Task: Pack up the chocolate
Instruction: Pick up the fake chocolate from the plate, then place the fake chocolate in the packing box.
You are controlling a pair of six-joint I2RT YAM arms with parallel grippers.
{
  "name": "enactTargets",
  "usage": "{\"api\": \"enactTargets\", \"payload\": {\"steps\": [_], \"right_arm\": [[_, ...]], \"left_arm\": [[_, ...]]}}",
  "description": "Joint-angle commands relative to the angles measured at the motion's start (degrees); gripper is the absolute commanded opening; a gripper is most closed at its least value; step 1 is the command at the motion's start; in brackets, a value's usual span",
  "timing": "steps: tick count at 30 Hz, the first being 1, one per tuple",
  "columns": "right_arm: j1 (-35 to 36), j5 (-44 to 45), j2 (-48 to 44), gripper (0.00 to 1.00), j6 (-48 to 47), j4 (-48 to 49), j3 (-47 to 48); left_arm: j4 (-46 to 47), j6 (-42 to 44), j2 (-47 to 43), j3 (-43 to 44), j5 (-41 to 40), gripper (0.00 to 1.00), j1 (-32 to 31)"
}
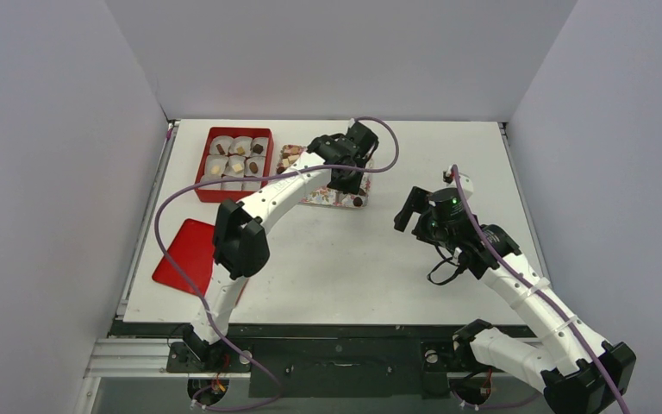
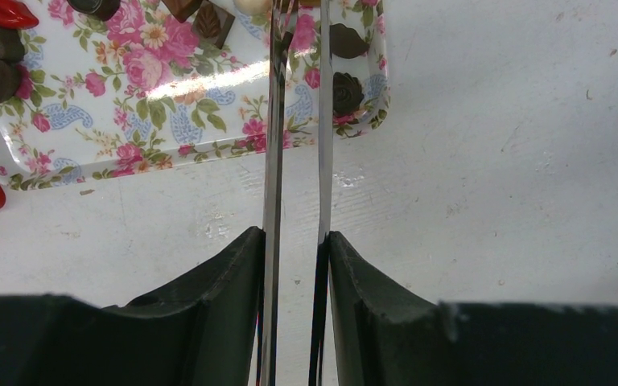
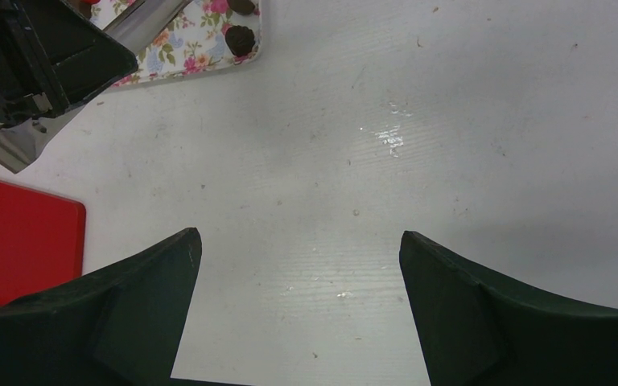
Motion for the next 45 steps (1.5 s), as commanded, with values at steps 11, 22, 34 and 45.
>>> {"api": "enactTargets", "payload": {"steps": [11,22,34,45], "right_arm": [[-0.5,0.5,-1.9,0.89,-0.6,1.7,-0.4],[-0.7,0.5,-1.4,0.89,-1.6,1.0,1.3],[-0.7,-2.7,3.0,0.89,-4.1,1.2,4.2],[-0.5,-7.0,6.3,0.89,-5.0,1.2,4.4]], "left_arm": [[-0.5,1.5,1.9,4.0,-1.9,0.23,-0.2],[-4.0,3.0,-0.5,12.8,-3.3,0.16,0.0],[-8.7,0.9,-20.8,-2.4,-8.8,0.17,10.0],[-7.0,0.2,-34.2,-23.9,-6.6,0.17,27.9]]}}
